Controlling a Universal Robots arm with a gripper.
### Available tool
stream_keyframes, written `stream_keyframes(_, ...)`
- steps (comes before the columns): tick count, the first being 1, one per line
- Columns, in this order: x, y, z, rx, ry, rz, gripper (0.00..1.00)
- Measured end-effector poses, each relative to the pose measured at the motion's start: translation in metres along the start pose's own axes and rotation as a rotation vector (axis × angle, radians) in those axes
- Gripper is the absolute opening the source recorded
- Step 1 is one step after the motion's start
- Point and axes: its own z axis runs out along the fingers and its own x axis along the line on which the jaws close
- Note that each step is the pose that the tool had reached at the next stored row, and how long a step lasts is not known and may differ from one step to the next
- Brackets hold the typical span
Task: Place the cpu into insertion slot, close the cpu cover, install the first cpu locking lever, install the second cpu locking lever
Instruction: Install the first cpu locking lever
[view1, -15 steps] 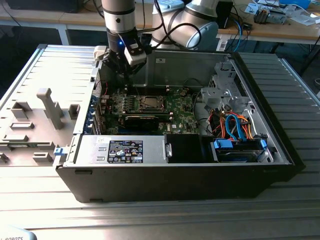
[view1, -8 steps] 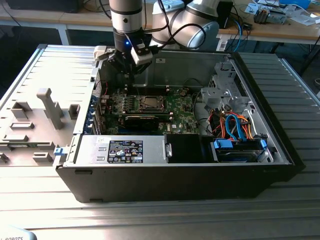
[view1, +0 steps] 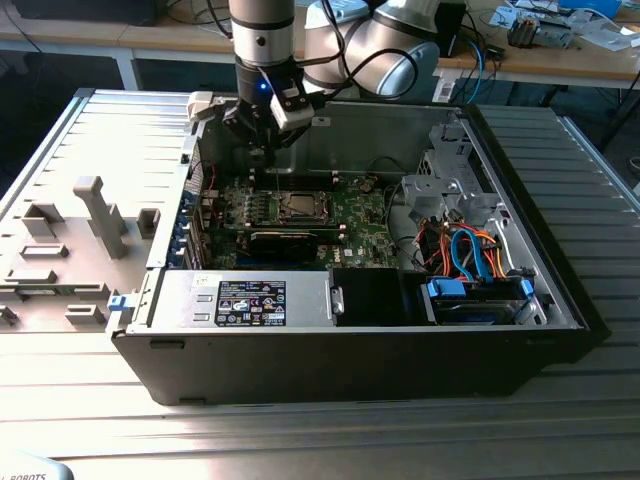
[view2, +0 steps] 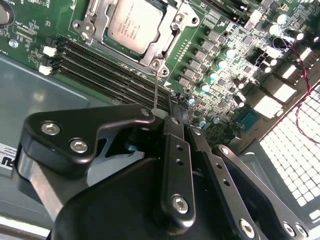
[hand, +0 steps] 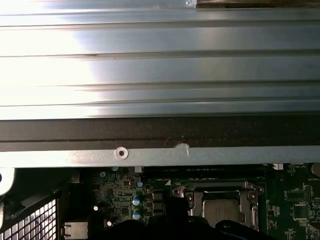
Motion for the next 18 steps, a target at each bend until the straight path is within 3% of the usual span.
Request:
stream_keyframes(5,-0.0014,0.0001,0.0001,0.0003,0.0002,0.0,0.11)
stream_keyframes(18,-0.0195,0.0005,0.0012,0.0145,-0.0001,0.0,0.11)
